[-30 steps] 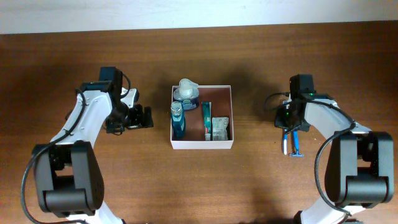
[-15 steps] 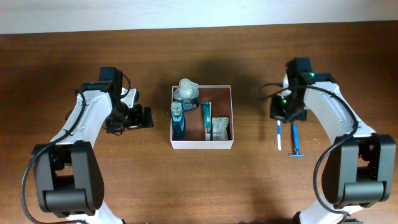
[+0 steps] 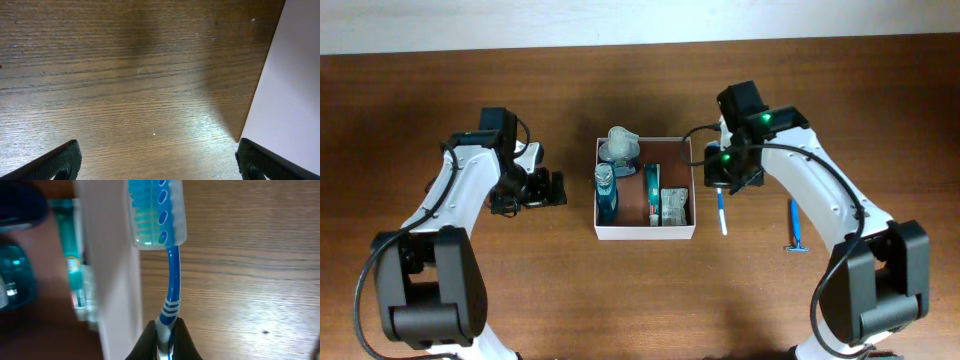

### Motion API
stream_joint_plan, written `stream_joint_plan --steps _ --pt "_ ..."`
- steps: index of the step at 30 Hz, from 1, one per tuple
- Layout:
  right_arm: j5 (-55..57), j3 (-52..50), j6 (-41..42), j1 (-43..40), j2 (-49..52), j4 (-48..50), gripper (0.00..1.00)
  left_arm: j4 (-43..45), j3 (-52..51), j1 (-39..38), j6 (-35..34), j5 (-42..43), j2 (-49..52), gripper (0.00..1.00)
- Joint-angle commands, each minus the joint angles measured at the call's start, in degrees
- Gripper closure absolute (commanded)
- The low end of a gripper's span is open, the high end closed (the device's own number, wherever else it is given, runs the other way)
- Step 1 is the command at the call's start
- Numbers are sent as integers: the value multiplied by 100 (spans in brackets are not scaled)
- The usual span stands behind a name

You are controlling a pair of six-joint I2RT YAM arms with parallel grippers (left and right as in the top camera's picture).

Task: Pack container
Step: 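Lift the toothbrush and carry it over the box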

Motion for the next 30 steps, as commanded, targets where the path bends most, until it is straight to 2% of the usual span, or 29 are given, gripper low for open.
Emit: stream_joint_plan --steps 1,11,20,30 --pt "-376 243 157 111 -168 13 96 -2 -22 24 -15 0 -24 1" --pt "-625 612 306 245 -216 -245 96 -2 -22 24 -15 0 -24 1" --pt "-584 841 955 844 -223 -111 96 -2 -22 24 -15 0 -24 1" --pt "426 835 1598 1552 -103 269 96 -2 -22 24 -15 0 -24 1"
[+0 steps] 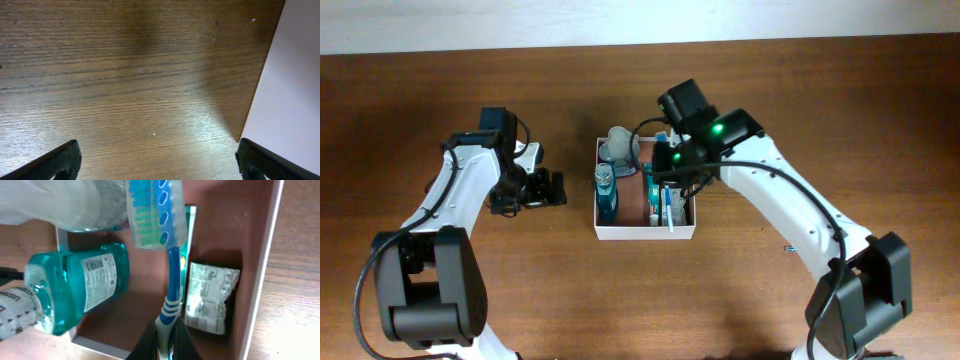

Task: Pack container
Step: 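Lift the toothbrush and carry it over the box, then lower the toothbrush into the box and release it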

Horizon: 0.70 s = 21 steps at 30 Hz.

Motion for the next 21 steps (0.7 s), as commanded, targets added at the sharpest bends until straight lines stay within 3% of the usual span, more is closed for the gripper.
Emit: stream_joint_plan --steps 1,21 --pt "511 109 341 184 -37 46 96 -2 -22 24 -15 -2 -24 1" --pt "704 -153 487 208 603 306 96 -2 -22 24 -15 -2 -24 1"
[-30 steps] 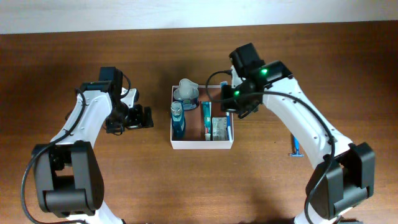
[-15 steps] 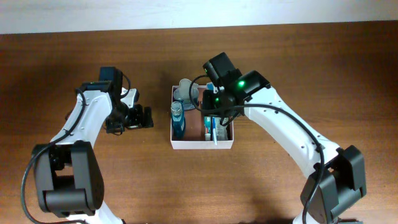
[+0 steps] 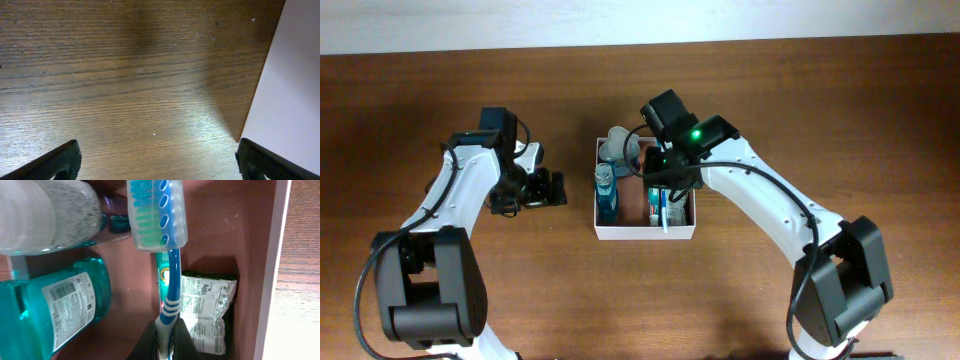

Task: Pack container
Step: 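Lower the toothbrush into the box and release it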

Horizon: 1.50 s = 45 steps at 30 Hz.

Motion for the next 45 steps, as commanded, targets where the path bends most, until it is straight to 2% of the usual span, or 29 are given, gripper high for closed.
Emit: stream_joint_plan --steps 1,13,27,30,40,45 --pt "133 -66 50 22 219 15 96 -2 -22 24 -15 0 -24 1" --pt "225 -66 48 22 625 151 96 -2 -22 24 -15 0 -24 1" --pt "417 -66 -149 22 647 487 95 -2 -22 24 -15 0 -24 1" --pt "466 -66 -149 22 669 487 91 -2 -22 24 -15 0 -24 1" --pt "597 -63 -396 22 682 466 85 -2 -22 24 -15 0 -24 1" --pt "529 348 -909 11 435 -319 82 -2 -22 24 -15 2 -24 1"
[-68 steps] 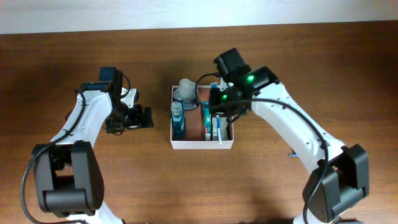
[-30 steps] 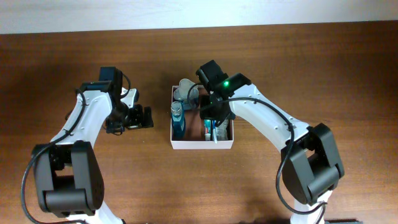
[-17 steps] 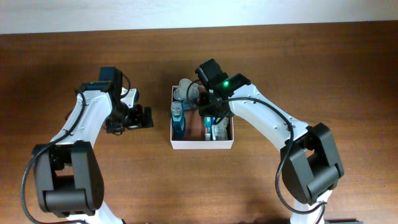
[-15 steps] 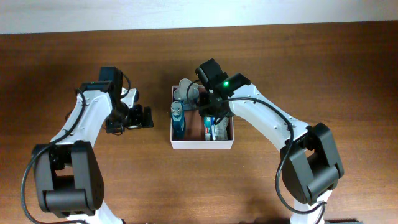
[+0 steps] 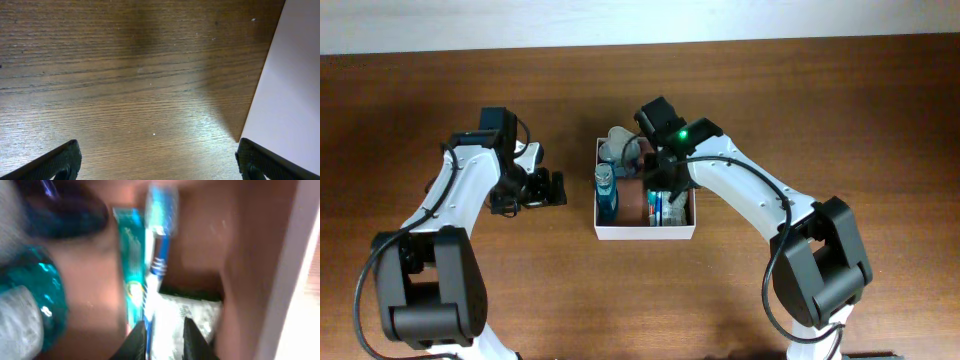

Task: Pack container
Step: 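Lower the toothbrush into the box and release it, then withdraw right gripper and reach down to the blue razor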

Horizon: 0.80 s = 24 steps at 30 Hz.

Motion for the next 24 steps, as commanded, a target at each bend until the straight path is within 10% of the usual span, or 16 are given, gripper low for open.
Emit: stream_joint_plan --steps 1,24 --pt "96 426 -433 11 -221 -544 82 -2 -22 24 -15 0 -24 1" --pt "1145 667 -474 -1683 -1342 -2588 82 -2 -22 24 -15 0 -24 1"
